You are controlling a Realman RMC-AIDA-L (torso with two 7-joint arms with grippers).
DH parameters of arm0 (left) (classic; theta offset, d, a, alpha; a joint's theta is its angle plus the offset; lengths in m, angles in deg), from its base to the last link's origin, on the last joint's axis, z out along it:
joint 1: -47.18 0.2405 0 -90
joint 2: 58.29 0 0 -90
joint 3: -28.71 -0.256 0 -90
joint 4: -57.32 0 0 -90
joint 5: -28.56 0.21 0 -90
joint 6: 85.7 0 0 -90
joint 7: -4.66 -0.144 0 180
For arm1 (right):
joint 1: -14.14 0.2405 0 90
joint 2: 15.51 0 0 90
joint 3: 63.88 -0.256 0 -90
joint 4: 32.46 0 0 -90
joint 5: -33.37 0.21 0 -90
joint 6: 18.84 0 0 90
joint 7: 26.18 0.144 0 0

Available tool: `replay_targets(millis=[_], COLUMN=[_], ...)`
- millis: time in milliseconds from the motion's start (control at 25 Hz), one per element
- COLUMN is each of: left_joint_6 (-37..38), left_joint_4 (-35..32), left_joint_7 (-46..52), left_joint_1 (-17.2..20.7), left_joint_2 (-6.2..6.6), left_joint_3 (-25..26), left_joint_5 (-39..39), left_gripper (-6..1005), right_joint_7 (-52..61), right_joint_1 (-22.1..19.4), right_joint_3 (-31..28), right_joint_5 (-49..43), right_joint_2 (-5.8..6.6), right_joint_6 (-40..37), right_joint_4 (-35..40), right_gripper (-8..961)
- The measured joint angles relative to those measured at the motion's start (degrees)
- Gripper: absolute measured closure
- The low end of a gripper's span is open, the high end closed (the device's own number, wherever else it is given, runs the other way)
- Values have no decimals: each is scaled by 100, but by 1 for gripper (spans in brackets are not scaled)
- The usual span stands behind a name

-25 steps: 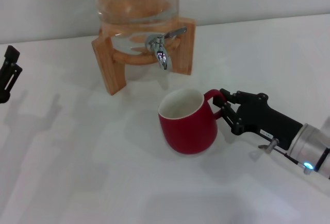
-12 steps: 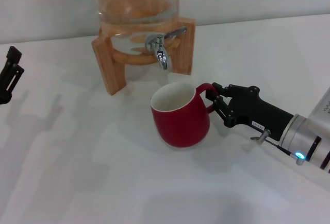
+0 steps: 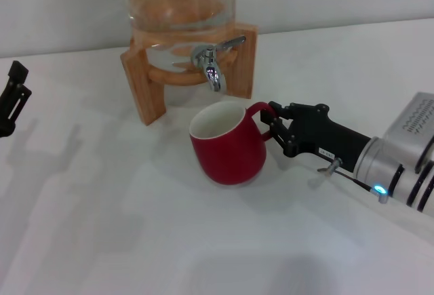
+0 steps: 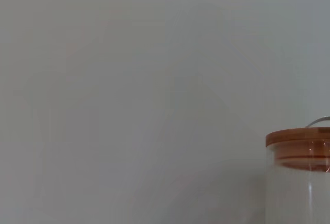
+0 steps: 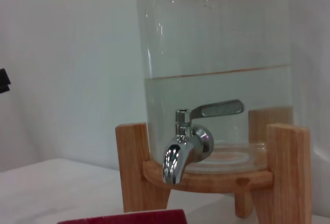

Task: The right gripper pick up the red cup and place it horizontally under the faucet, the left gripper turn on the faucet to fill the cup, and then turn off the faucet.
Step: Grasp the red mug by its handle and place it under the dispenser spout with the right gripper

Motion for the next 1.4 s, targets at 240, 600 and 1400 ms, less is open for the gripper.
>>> replay_targets(millis=[240,600,1400], left_joint_6=[0,6,-1], left_joint_4=[0,-6,-1], left_joint_7=[0,33,44], left_joint_1=[0,0,0], left_joint_2=[0,0,0], left_joint_3=[0,0,0], left_joint_5=[0,-5,-36], left_gripper=[139,139,139], right_joint_7=[64,198,186], right_joint_1=[192,339,465], right_joint_3=[-17,-48,-358], right_joint_5=[2,24,63], right_joint_2=[-1,20,-3], right_joint_6=[267,513,861], right_joint_4=[1,-8,-31], right_gripper=[805,805,806])
